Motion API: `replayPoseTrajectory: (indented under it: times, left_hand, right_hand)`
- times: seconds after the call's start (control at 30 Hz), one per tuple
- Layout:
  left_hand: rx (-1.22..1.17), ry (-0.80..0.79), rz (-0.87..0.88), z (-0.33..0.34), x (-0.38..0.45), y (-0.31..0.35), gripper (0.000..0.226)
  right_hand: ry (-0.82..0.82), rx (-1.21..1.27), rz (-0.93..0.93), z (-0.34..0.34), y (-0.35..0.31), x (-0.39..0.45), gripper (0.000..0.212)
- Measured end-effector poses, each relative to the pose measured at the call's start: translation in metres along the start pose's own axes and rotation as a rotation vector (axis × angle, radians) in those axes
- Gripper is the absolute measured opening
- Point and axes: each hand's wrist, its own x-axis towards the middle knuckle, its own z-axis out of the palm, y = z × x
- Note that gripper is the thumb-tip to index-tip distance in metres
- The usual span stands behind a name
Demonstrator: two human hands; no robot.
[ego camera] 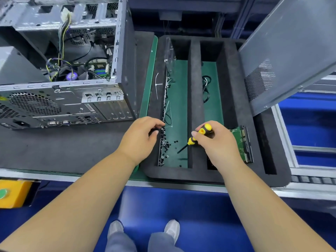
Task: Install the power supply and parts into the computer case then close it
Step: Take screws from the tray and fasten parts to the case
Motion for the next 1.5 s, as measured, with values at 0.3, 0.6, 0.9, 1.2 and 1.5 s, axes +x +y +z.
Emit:
replayPoseTrajectory:
  times: [0.3, 0.6, 0.9, 1.2, 1.5]
  left_hand:
    - [-0.033, -0.040, 0.016, 0.002, 0.004, -0.006, 0.029]
    - [-0.064, -0.034, 0.004, 0.001, 0.005, -0.006, 0.024]
    - [-0.097, -0.002, 0.020, 0.002, 0.005, -0.006, 0.027]
    - [-0.119, -0.010, 0.005, 0.000, 0.006, -0.004, 0.034]
    - [-0.100, -0.023, 0.001, -0.001, 0.005, -0.002, 0.033]
  right_hand:
    - [-0.131, -0.256, -0.198, 0.018, 0.004, 0.007, 0.022]
    - [-0.179, -0.246, -0.284, 0.039, -0.001, 0.016, 0.023]
    - [-0.213, -0.188, -0.324, 0.054, 0.002, 0.017, 0.023]
    - [-0.282, -0.332, -0.394, 0.057, 0.004, 0.017, 0.025]
    - [-0.313, -0.453, -0.440, 0.057, 0.004, 0.018, 0.029]
